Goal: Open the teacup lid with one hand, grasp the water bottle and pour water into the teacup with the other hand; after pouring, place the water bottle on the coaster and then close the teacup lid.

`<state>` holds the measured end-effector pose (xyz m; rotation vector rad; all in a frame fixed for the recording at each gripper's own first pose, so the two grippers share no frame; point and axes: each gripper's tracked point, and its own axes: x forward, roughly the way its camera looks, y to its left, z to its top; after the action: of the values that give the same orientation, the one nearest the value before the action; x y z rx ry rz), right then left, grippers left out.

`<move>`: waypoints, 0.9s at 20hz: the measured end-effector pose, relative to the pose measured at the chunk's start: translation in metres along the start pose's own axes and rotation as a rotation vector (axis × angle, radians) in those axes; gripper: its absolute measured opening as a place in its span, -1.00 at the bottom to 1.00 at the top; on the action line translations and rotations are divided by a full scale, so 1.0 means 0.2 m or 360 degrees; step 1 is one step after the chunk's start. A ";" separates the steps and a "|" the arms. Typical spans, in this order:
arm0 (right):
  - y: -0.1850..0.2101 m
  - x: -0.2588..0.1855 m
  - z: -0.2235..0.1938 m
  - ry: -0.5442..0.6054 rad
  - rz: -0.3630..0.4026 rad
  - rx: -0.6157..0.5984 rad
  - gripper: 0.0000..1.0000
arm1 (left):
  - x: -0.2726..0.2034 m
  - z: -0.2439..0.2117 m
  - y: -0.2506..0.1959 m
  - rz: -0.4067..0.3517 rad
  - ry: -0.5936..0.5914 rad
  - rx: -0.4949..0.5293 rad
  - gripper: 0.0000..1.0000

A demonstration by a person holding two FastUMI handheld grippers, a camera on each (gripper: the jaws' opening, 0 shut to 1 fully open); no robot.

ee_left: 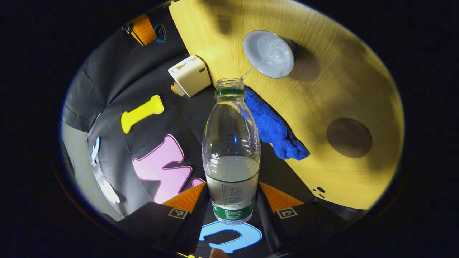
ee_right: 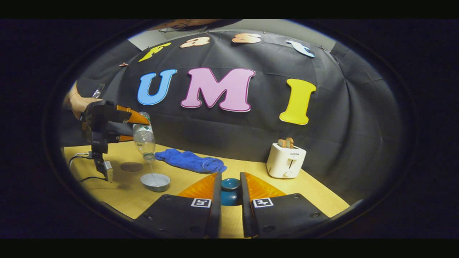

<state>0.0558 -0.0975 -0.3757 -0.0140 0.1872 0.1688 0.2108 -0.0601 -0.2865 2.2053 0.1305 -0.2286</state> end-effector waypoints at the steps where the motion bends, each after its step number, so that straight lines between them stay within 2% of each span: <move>1: 0.00 0.00 0.00 -0.0004 -0.0003 0.0003 -0.46 | 0.00 0.00 0.01 0.0008 -0.0010 0.0016 0.47; 2: 0.00 0.00 0.00 -0.0007 -0.0003 0.0007 -0.36 | 0.00 0.01 0.02 0.0018 -0.0019 0.0036 0.48; 3: 0.00 0.00 0.00 -0.0010 -0.0004 0.0010 -0.46 | 0.01 0.01 0.04 0.0032 -0.0028 0.0054 0.48; 6: 0.01 -0.01 0.02 -0.0016 -0.0007 0.0003 -0.46 | 0.00 0.03 0.06 0.0059 -0.0054 0.0076 0.48; 7: 0.01 -0.01 0.02 -0.0014 -0.0006 0.0002 -0.55 | 0.01 0.03 0.07 0.0066 -0.0062 0.0079 0.48; 8: 0.01 -0.01 0.02 -0.0017 -0.0008 0.0003 -0.36 | 0.01 0.03 0.06 0.0069 -0.0065 0.0079 0.48; 9: 0.01 -0.01 0.03 -0.0019 -0.0009 0.0006 -0.36 | 0.01 0.03 0.07 0.0070 -0.0067 0.0071 0.48; 10: 0.01 -0.01 0.02 -0.0019 -0.0009 0.0006 -0.46 | 0.02 0.03 0.06 0.0061 -0.0064 0.0049 0.47; 11: 0.02 0.00 0.02 -0.0018 -0.0011 0.0005 -0.43 | 0.01 0.03 0.05 0.0053 -0.0069 -0.0004 0.47; 13: 0.02 0.00 0.02 -0.0014 -0.0013 0.0001 -0.38 | 0.01 0.03 0.01 0.0003 -0.0090 -0.0195 0.48; 15: 0.03 0.01 0.03 -0.0006 -0.0015 -0.0001 -0.36 | -0.02 0.04 -0.06 -0.0078 -0.0089 -0.0454 0.47; 18: 0.04 0.01 0.04 0.0000 -0.0018 -0.0008 -0.36 | -0.06 0.06 -0.16 -0.0183 -0.0100 -0.0943 0.48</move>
<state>0.0574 -0.0897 -0.3686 -0.0204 0.1865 0.1578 0.1912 -0.0512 -0.3159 1.6021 0.2557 -0.2811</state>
